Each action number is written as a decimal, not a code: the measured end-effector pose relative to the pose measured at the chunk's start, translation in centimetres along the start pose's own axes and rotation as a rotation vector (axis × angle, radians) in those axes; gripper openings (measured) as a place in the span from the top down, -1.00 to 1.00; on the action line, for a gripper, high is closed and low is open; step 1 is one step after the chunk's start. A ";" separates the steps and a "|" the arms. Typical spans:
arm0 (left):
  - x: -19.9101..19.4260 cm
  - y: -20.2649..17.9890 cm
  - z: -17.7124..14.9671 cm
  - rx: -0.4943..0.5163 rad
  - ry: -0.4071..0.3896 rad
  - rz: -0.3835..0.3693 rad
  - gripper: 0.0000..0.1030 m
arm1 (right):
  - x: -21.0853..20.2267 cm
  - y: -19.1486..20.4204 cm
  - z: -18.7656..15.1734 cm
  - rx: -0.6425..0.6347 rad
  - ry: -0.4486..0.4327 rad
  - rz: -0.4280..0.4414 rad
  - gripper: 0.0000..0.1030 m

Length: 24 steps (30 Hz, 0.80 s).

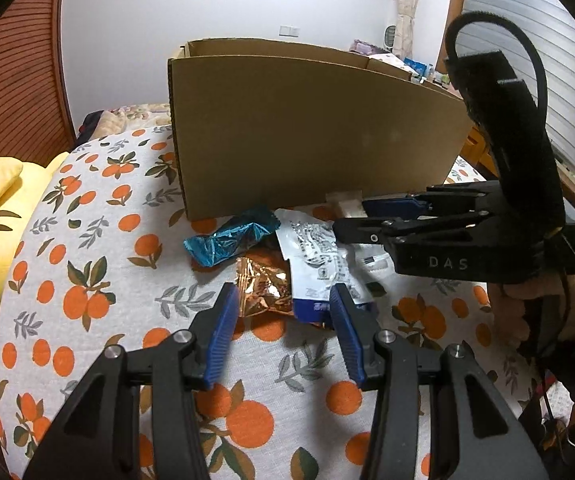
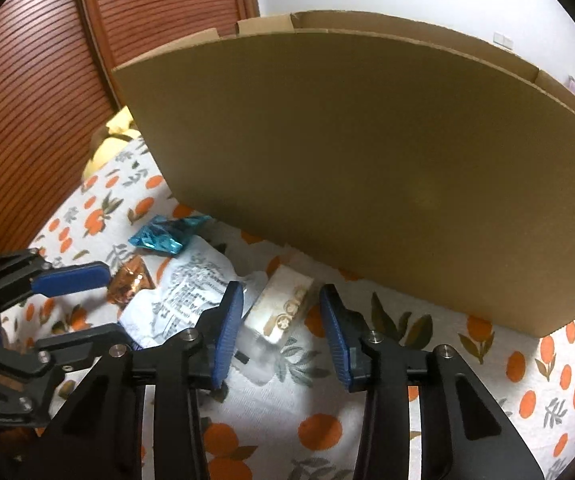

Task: Organize snacks
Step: 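Close the right tool on the small white wrapped pack while the left tool nears the white-blue pack, then close the left tool on the white-blue vacuum pack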

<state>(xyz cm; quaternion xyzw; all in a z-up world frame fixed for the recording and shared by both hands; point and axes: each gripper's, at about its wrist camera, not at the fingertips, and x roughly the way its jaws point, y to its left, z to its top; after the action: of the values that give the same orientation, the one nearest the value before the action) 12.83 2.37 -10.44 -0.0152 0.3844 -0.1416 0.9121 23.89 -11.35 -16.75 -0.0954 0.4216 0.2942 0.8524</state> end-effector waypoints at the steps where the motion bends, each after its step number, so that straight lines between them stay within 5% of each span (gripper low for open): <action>1: 0.0 -0.1 0.0 0.001 -0.001 -0.002 0.09 | 0.1 0.0 0.0 0.003 0.000 0.004 0.27; 6: 0.5 -0.7 0.6 0.010 0.001 -0.009 0.09 | -0.5 -0.4 -0.5 0.000 -0.003 0.016 0.58; 24: 4.9 -3.3 2.7 0.056 0.075 0.013 -0.02 | -5.2 -1.6 -4.4 0.035 -0.073 -0.003 0.60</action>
<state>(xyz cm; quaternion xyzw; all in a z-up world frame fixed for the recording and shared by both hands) 17.18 -2.30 -11.49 0.0183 0.4142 -0.1471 0.8980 19.42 -16.61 -15.63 -0.0704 0.3950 0.2889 0.8692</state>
